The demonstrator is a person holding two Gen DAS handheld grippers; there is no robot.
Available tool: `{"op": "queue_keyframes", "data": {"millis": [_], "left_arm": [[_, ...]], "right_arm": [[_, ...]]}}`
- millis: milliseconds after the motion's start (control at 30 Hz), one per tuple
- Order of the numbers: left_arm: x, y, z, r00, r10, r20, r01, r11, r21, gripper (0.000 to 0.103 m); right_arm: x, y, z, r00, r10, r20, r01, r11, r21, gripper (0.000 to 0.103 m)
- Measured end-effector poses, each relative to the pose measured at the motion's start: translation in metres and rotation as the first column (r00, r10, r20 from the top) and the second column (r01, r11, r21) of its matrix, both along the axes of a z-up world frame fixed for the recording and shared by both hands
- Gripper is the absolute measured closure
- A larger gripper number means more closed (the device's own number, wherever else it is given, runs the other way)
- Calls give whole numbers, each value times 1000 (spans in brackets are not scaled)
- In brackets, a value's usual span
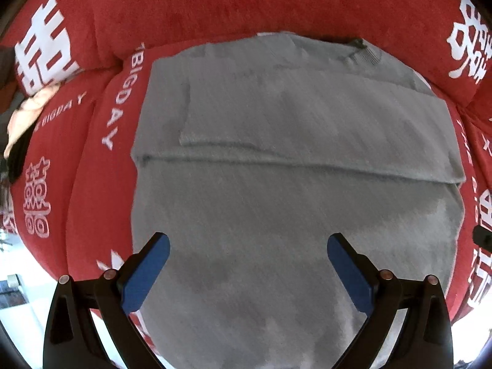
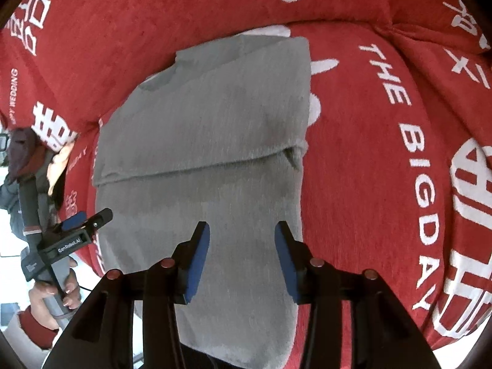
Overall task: Fold small clothes
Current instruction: 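Move both open tools to the hem edge of the sweatshirt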
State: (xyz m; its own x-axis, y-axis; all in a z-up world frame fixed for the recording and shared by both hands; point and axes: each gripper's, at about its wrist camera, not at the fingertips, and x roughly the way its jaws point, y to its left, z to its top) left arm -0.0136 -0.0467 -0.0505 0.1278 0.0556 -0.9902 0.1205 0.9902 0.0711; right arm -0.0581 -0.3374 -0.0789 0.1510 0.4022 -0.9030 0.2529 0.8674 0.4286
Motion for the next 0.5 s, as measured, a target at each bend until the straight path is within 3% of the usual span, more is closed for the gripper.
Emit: {"op": "queue_keyframes", "data": {"millis": [300,500], "left_arm": [[-46,-1,4,999,-5,-41,5,1000,2,0],[-75,23,2,999,-8,-48,8,1000,-17,0]], "right_arm": [[-24,9,-1,999,41,9,-42,999,25,55],[-47,25,11,996,54,72,-57,998,34,52]]}}
